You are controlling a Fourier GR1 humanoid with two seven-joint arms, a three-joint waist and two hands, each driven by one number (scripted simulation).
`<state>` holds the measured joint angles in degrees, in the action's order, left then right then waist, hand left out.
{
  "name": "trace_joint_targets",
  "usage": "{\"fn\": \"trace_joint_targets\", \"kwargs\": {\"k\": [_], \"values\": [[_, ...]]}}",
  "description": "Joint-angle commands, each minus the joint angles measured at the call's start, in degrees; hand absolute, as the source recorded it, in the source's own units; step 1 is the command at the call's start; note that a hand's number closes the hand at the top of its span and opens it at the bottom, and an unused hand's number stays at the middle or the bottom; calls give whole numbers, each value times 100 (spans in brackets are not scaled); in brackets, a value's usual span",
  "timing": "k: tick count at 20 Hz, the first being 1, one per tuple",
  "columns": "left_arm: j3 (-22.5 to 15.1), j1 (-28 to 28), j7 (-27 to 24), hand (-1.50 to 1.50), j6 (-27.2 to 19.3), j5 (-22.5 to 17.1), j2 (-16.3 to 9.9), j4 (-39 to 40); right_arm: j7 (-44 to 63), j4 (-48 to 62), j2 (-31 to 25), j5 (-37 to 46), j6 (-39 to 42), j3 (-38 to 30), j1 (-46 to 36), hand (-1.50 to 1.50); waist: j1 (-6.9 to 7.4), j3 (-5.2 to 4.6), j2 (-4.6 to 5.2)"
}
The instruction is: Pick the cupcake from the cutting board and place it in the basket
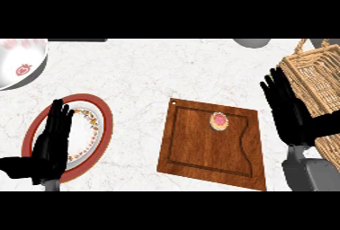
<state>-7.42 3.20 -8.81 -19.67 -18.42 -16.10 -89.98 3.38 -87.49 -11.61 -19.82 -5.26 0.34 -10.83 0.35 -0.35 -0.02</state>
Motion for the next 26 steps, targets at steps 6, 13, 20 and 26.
{"fn": "trace_joint_targets", "kwargs": {"k": [6, 13, 20, 26], "values": [[-286, -877, 1160, 0, 299, 835, -1125, 705, -1708, 1042, -10, -1260, 2545, -395, -632, 150, -70, 100, 159], [-356, -1313, 2130, 0, 781, 561, -1280, 673, -4269, 55, 1121, 985, 1301, 391, -171, -150, -115, 42, 3], [-398, -1275, 1974, 0, 537, 751, -1061, 907, -2553, -426, -727, 2786, 340, 120, 61, -150, -287, 9, -44], [-546, -1258, 1996, 0, 507, 908, -955, 1028, -1373, -984, -2454, 3252, 1799, 326, 242, -150, -246, 12, -42]]}}
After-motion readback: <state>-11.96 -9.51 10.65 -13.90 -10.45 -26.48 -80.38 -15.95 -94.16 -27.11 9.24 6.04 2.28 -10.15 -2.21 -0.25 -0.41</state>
